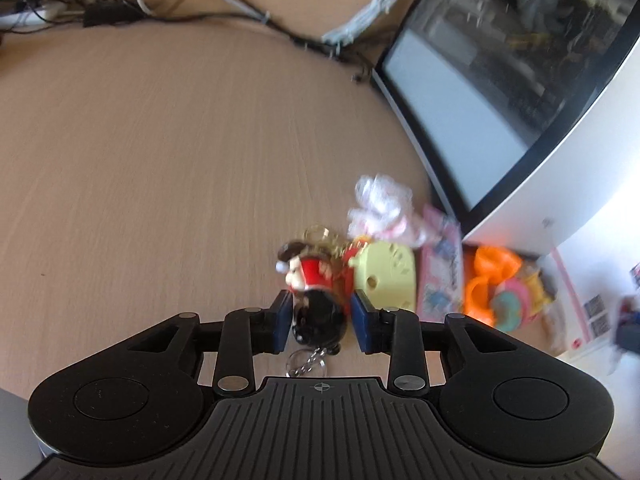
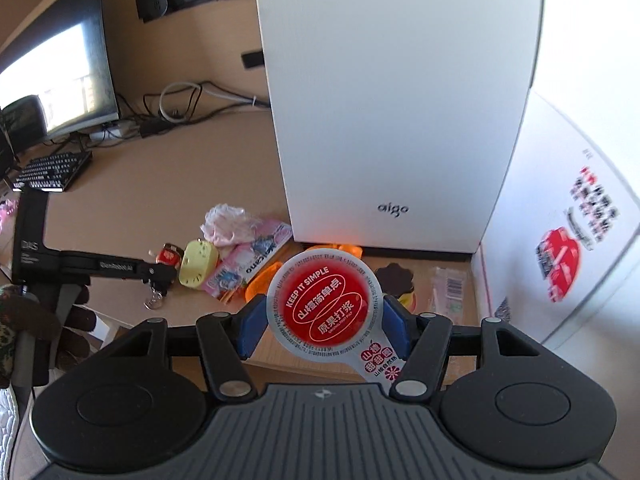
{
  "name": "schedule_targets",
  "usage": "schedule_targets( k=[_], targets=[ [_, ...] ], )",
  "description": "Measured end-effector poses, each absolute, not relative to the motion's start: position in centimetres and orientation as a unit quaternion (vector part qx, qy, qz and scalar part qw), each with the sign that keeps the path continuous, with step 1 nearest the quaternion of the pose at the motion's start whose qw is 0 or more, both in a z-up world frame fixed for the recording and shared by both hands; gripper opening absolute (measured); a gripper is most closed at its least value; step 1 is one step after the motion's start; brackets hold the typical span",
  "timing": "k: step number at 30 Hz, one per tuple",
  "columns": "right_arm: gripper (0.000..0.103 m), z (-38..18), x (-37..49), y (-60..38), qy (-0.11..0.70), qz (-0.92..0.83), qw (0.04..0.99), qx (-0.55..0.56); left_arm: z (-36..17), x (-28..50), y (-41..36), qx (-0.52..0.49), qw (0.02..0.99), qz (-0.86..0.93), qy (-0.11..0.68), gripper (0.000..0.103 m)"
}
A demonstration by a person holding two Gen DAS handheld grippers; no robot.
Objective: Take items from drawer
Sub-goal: 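Carry the figurine to the desktop with the left tool while the right tool lifts the lollipop card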
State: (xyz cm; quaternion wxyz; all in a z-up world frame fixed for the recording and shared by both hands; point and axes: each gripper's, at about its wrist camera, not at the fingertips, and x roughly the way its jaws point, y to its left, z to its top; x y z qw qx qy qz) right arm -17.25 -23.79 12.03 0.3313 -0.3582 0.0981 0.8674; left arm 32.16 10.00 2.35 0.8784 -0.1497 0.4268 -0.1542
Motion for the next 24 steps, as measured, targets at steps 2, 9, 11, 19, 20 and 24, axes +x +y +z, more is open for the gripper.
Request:
schedule_targets(
  k=[2, 9, 11, 19, 20, 24],
  targets=[
    [0.061, 11.5, -18.1, -23.9, 0.091, 0.868, 0.324, -0.365, 3.5, 31.4, 10.8, -0.169, 0.883, -0.158, 0.407, 0.034],
    [0.061, 10.4, -23.5, -25.0, 0.018, 0.881, 0.276, -0.384, 6.3, 28.0, 11.8, -0.178, 0.892, -0.170, 0.380, 0.035],
    [0.061, 9.9, -25.7, -25.2, -0.007, 0.882, 0.261, -0.393, 6.5, 27.1, 11.8, -0.175, 0.892, -0.168, 0.381, 0.035],
    [0.061, 7.0, -33.0, -24.6, -0.082, 0.875, 0.227, -0.419, 5.3, 25.7, 12.6, -0.185, 0.888, -0.145, 0.396, 0.034],
    [0.061, 6.4, -33.6, -24.3, -0.088, 0.873, 0.227, -0.423, 5.1, 25.6, 12.8, -0.188, 0.887, -0.140, 0.398, 0.034],
    [0.061, 4.4, -35.0, -23.0, -0.087, 0.868, 0.229, -0.433, 4.6, 25.4, 13.5, -0.196, 0.885, -0.127, 0.404, 0.034]
  ],
)
